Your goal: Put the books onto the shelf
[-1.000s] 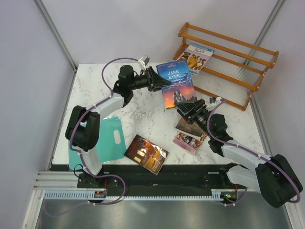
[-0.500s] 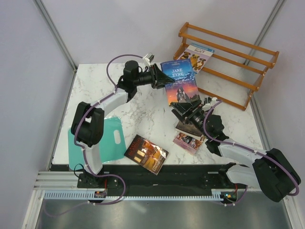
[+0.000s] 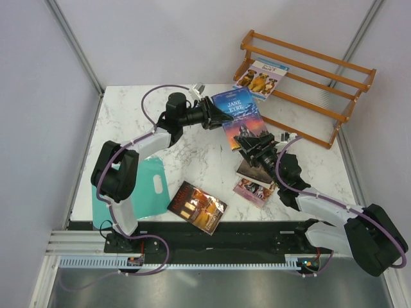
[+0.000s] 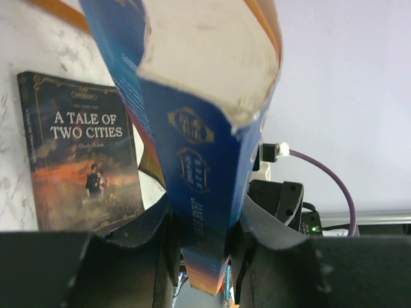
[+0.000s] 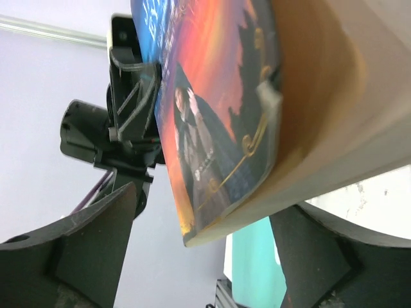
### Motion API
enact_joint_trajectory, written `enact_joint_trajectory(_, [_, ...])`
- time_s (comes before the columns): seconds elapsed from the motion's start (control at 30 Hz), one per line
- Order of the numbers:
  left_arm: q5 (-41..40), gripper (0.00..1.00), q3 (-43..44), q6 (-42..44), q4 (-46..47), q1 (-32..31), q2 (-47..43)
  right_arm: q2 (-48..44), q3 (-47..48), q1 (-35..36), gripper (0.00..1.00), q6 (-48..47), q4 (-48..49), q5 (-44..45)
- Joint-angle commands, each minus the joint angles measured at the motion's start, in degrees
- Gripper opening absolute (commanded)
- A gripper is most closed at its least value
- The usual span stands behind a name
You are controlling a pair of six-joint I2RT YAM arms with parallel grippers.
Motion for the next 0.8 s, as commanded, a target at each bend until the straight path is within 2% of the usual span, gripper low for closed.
enact_joint_trajectory(0.0, [5.7, 0.02, -3.7, 1.6, 5.4, -1.4, -7.4, -6.0, 1.6, -1.9, 0.86, -1.8, -0.5, 7.8])
enact_joint_trajectory(0.1, [6.1, 0.02, -5.9, 2.0, 5.4, -1.4, -8.2, -9.3, 0.5, -2.6, 0.8, -2.0, -3.4, 9.7])
enact_joint_trajectory(0.2, [5.7, 0.02, -8.1, 2.2, 5.5, -1.7, -9.3, -10.1, 0.0, -4.0, 0.63, -2.0, -3.9, 8.7])
enact_joint_trajectory(0.23, [5.5, 0.02, -8.6, 2.3, 5.6, -1.8, -9.4, -9.5, 0.0, -4.3, 0.5, -1.4, -3.3, 7.7])
enact_joint_trajectory(0.3, [5.6, 0.02, -9.5, 2.6, 5.6, -2.1, -9.5, -8.5, 0.4, -5.5, 0.31, -0.6, -2.7, 4.8])
enact_joint_trajectory(0.33, [5.6, 0.02, -9.8, 2.6, 5.6, -2.1, -9.7, -7.5, 1.0, -5.8, 0.02, 0.1, -2.7, 4.0])
enact_joint_trajectory(0.5, [5.4, 0.02, -11.5, 3.5, 5.2, -2.1, -10.5, -8.0, 1.3, -6.7, 0.0, -0.4, -4.8, 3.1])
enact_joint_trajectory(0.63, [4.6, 0.04, -11.7, 8.6, 0.6, -1.6, -11.2, -11.7, 2.3, -7.8, 0.0, -2.7, -9.1, 2.4])
enact_joint_trajectory(0.73, [3.4, 0.24, -11.7, 13.1, -2.6, -0.4, -12.0, -14.4, 3.8, -9.2, 0.0, -5.1, -12.9, 1.3])
enact_joint_trajectory(0.77, [3.2, 0.38, -11.5, 14.1, -3.6, 0.0, -11.9, -14.9, 4.4, -9.8, 0.0, -5.9, -14.0, 0.8])
